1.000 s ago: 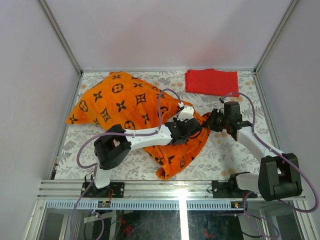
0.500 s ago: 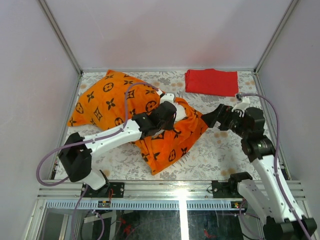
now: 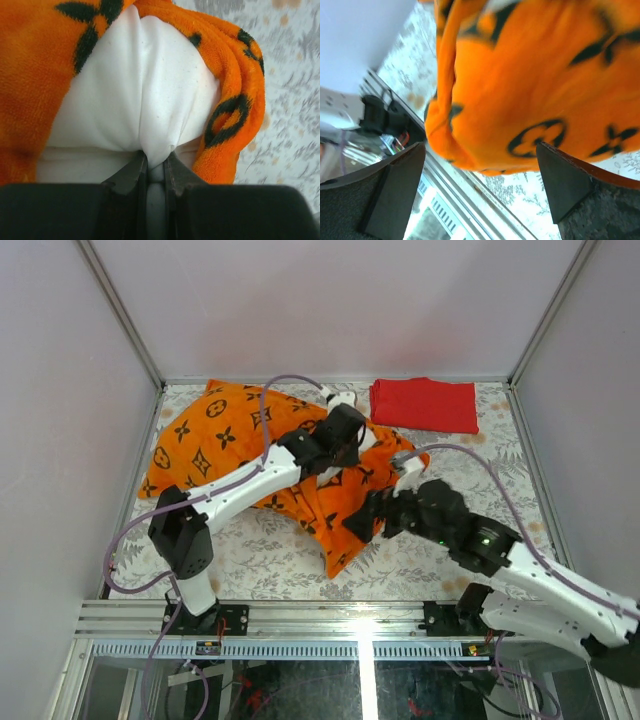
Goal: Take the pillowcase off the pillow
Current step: Remove the pillow from the pillowcase.
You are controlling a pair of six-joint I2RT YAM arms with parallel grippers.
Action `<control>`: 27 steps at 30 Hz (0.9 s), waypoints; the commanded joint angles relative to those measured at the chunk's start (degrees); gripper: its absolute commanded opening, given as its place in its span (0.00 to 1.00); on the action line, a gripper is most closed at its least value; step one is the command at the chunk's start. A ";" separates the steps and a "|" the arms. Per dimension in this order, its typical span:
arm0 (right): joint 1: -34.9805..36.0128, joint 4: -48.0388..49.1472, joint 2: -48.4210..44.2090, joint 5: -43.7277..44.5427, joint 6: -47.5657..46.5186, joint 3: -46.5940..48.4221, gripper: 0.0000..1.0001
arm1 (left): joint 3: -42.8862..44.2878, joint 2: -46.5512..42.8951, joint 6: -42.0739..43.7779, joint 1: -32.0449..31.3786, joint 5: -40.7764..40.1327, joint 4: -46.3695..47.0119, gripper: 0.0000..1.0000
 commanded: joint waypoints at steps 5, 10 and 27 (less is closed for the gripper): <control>10.84 7.50 10.70 15.16 0.63 2.42 0.84 | 10.58 0.91 -0.91 6.68 2.06 -0.81 0.00; 10.79 10.72 15.87 15.65 1.38 1.81 0.32 | 8.12 -0.52 -1.10 6.91 2.52 -0.21 0.00; 10.79 14.45 12.63 13.81 -0.23 -3.54 1.00 | 2.01 -9.72 0.28 12.12 3.76 1.43 0.00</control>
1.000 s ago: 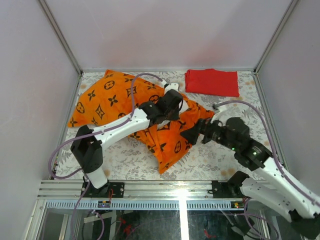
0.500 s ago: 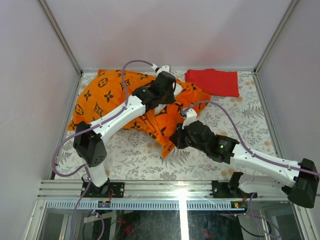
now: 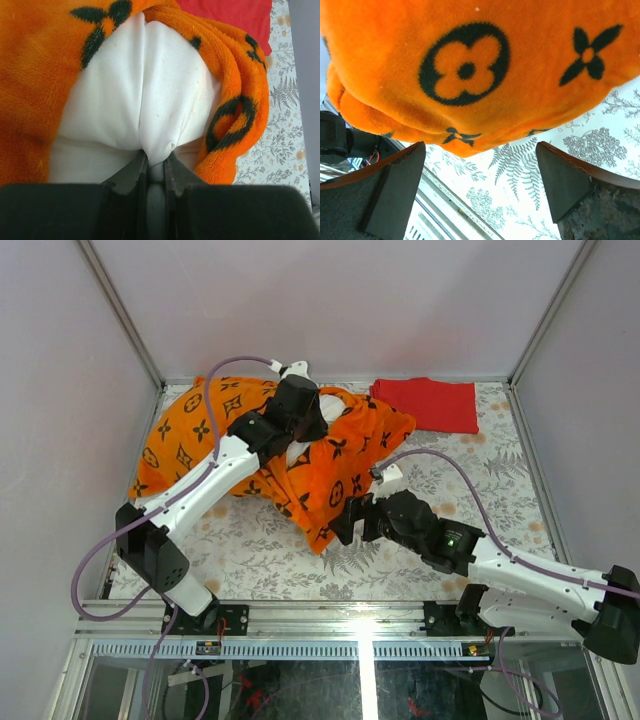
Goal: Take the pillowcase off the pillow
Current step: Remove the pillow from the pillowcase.
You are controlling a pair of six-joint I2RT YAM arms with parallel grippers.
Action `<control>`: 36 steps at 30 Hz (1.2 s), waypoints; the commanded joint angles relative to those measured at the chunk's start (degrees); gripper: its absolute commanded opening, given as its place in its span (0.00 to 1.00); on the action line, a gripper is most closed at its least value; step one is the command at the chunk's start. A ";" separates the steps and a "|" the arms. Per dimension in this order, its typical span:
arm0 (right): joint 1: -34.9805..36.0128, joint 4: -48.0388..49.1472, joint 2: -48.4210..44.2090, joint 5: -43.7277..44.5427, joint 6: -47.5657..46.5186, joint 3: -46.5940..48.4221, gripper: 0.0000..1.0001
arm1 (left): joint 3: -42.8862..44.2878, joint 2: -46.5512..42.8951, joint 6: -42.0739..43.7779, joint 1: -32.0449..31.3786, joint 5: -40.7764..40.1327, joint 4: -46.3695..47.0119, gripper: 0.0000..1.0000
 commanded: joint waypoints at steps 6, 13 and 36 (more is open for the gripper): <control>0.56 11.28 11.81 -11.88 -2.02 8.36 1.00 | -2.67 -1.85 -0.53 1.03 1.19 6.05 0.00; 1.20 11.28 18.74 -8.83 0.20 11.66 0.00 | -3.51 -3.77 0.37 1.47 0.42 5.92 0.00; 1.15 7.24 3.75 -1.28 3.46 -6.92 0.81 | -5.02 -14.59 -2.09 22.12 20.84 7.02 0.00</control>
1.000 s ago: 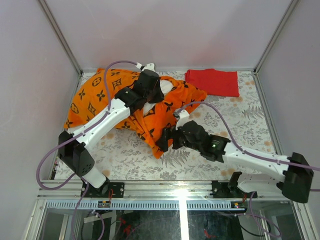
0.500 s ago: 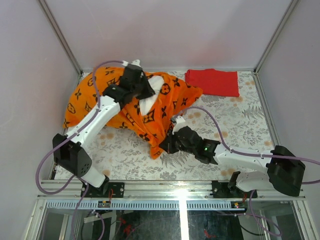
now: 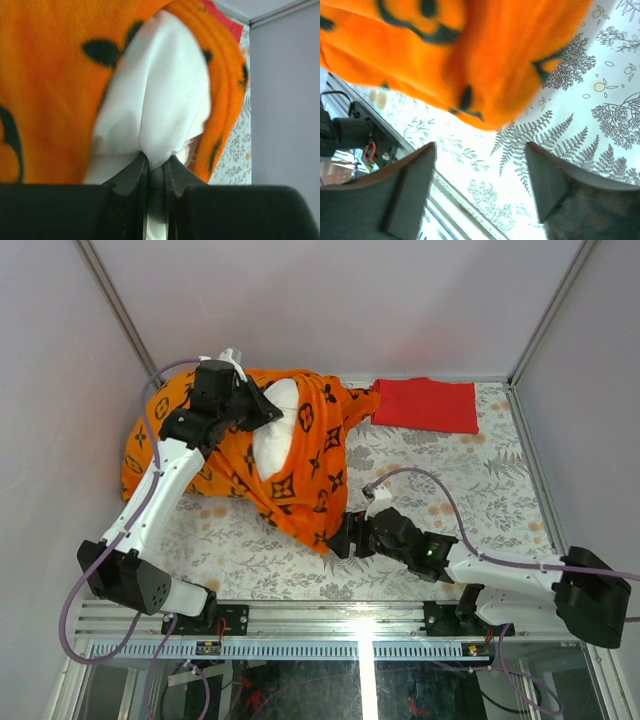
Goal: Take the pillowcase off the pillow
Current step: Remove the pillow from the pillowcase.
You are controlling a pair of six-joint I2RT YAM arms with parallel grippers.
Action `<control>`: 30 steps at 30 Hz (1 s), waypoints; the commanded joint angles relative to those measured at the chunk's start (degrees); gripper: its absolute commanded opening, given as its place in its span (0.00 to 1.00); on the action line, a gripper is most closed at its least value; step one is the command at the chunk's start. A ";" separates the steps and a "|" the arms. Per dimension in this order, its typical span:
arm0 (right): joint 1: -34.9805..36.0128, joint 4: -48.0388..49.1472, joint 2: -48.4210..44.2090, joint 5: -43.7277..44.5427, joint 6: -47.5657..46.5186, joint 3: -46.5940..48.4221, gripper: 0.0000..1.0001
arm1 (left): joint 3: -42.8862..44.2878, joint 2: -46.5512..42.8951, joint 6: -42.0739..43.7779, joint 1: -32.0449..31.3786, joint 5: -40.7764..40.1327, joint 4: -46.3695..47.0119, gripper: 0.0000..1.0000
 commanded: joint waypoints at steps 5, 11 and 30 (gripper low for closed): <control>0.49 -14.98 -14.00 5.45 -14.09 16.95 1.00 | -3.48 -6.03 0.66 0.99 -2.22 10.08 0.00; 0.51 -17.48 -4.64 3.87 -16.28 31.64 0.93 | -3.87 -5.76 1.75 -5.58 -8.20 9.99 0.00; 3.56 -15.55 18.41 1.36 -13.23 41.69 0.50 | -2.21 -4.28 2.47 -7.65 -10.88 9.05 0.00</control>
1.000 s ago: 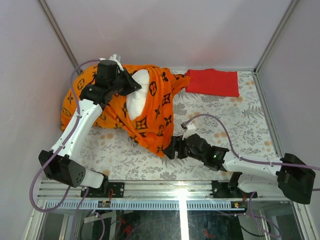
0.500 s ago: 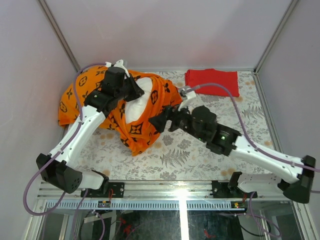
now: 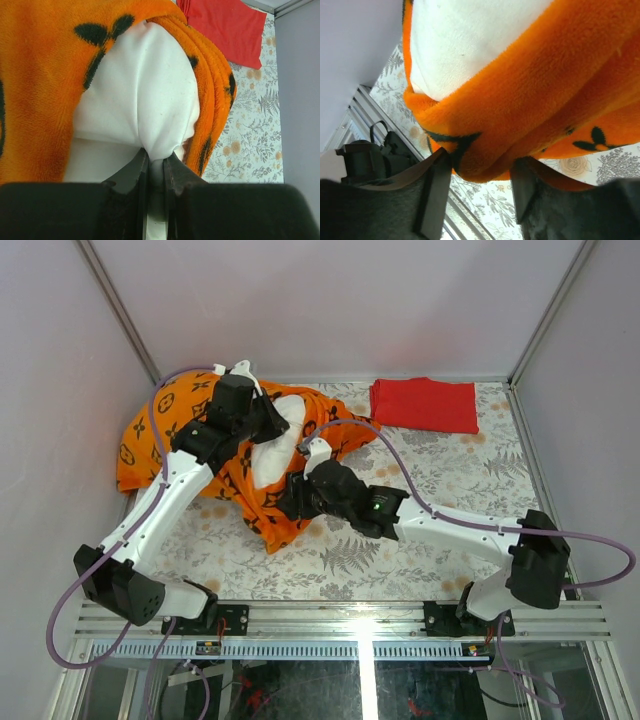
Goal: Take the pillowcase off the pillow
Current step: Remove the pillow from the pillowcase.
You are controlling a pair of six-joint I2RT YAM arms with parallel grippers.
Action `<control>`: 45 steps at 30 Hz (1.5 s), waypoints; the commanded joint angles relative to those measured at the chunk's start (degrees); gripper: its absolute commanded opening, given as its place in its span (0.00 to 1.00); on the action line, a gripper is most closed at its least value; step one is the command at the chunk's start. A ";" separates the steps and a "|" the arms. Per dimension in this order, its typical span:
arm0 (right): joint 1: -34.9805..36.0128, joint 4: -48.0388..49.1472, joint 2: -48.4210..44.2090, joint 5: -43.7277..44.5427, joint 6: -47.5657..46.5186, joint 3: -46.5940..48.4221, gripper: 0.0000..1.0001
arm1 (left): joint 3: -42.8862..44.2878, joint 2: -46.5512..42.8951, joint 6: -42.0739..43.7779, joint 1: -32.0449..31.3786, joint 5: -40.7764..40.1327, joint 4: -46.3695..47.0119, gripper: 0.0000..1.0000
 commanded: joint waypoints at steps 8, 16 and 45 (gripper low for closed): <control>0.39 3.18 -6.11 3.72 0.89 -10.30 0.00 | 4.74 -1.23 0.79 -0.12 -1.85 5.65 0.00; 0.33 5.59 -15.34 5.34 6.59 -30.73 0.00 | 7.59 -2.07 0.68 -0.03 -2.67 4.47 0.00; 0.33 7.12 -16.24 5.61 11.01 -41.70 0.15 | 12.53 -0.48 4.37 0.45 0.50 2.03 0.00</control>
